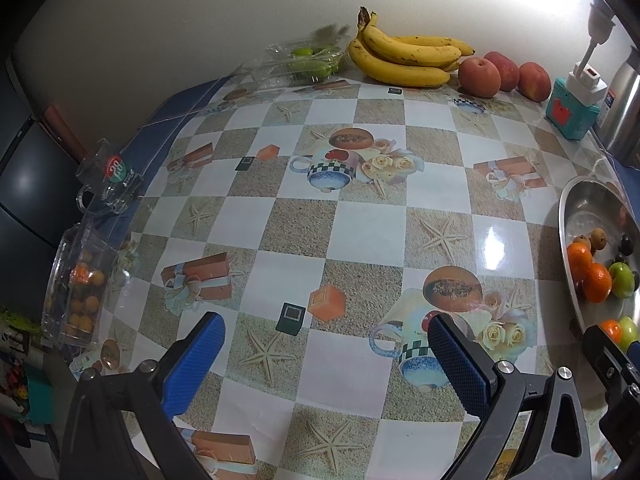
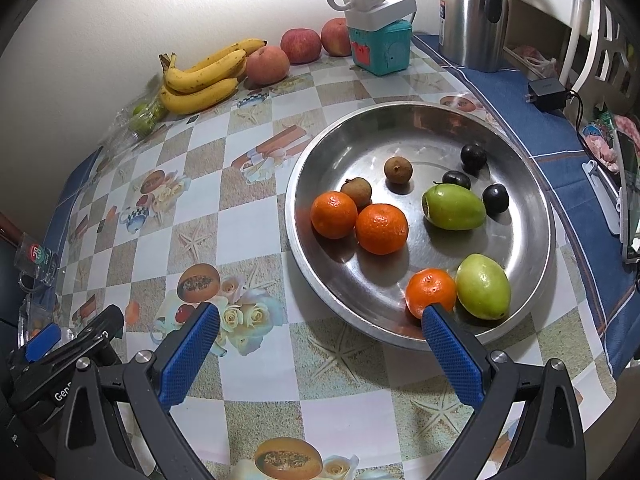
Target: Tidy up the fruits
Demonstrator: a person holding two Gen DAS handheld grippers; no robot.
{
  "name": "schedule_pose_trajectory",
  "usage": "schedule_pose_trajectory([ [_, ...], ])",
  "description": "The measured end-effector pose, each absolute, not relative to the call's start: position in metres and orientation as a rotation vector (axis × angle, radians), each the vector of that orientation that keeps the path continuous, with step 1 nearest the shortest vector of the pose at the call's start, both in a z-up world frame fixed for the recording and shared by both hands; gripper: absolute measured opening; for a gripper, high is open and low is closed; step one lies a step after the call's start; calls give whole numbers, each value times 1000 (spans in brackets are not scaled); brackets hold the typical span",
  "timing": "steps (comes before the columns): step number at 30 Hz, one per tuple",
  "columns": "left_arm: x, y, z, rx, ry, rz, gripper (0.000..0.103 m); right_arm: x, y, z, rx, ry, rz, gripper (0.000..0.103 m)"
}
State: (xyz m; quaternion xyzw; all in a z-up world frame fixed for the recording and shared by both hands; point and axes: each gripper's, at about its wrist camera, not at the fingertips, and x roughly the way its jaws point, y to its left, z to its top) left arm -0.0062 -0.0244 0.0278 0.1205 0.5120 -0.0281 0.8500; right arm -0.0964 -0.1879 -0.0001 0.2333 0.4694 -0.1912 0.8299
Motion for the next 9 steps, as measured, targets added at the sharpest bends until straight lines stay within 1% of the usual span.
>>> schedule_pose_trajectory([
  [9, -6, -24, 29, 246, 1075, -67, 103, -96, -187, -1, 494, 997, -404, 101],
])
